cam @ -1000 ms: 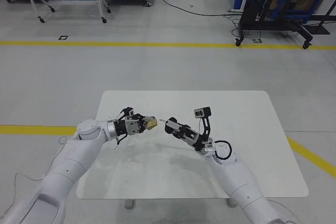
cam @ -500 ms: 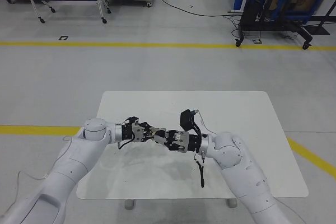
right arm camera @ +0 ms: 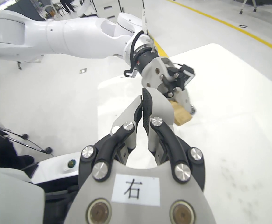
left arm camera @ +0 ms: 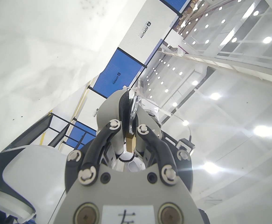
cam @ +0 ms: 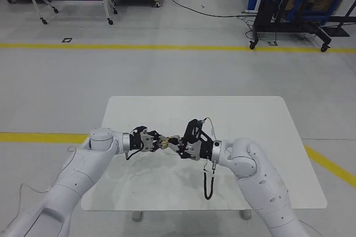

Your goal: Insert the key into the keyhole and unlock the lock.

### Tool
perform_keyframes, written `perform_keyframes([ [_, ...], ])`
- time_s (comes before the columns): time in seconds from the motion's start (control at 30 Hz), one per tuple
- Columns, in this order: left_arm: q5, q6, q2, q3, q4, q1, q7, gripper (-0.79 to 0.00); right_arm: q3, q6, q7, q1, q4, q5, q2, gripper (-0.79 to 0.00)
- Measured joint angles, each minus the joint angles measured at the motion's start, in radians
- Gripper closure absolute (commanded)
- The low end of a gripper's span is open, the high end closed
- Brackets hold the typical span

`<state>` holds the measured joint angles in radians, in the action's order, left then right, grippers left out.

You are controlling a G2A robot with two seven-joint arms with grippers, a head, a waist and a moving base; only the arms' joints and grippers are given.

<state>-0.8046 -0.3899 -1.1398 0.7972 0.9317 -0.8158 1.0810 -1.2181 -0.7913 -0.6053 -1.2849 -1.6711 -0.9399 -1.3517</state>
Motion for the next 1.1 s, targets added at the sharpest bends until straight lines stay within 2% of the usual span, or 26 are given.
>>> perform_keyframes([
  [0.27, 0.007, -0.084, 0.0, 0.006, 0.008, -0.001, -0.006, 0.0, -0.03, -0.089, 0.111, -0.045, -0.173, -0.487, 0.037, 0.0],
  [0.33, 0.014, -0.091, -0.001, 0.005, 0.008, 0.0, -0.011, 0.0, -0.007, -0.112, 0.139, -0.056, -0.203, -0.604, 0.045, 0.0],
  [0.5, 0.026, -0.096, -0.004, 0.004, 0.007, 0.002, -0.023, 0.0, 0.101, -0.09, 0.168, -0.063, -0.237, -0.84, 0.052, 0.0],
  [0.73, 0.047, -0.095, -0.01, -0.001, 0.008, 0.003, -0.052, 0.0, 0.2, -0.036, 0.204, -0.05, -0.224, -0.989, 0.054, 0.0],
  [1.1, 0.056, -0.094, -0.016, 0.007, 0.001, 0.002, -0.067, 0.0, 0.213, 0.048, 0.141, -0.06, -0.238, -1.03, 0.056, 0.0],
])
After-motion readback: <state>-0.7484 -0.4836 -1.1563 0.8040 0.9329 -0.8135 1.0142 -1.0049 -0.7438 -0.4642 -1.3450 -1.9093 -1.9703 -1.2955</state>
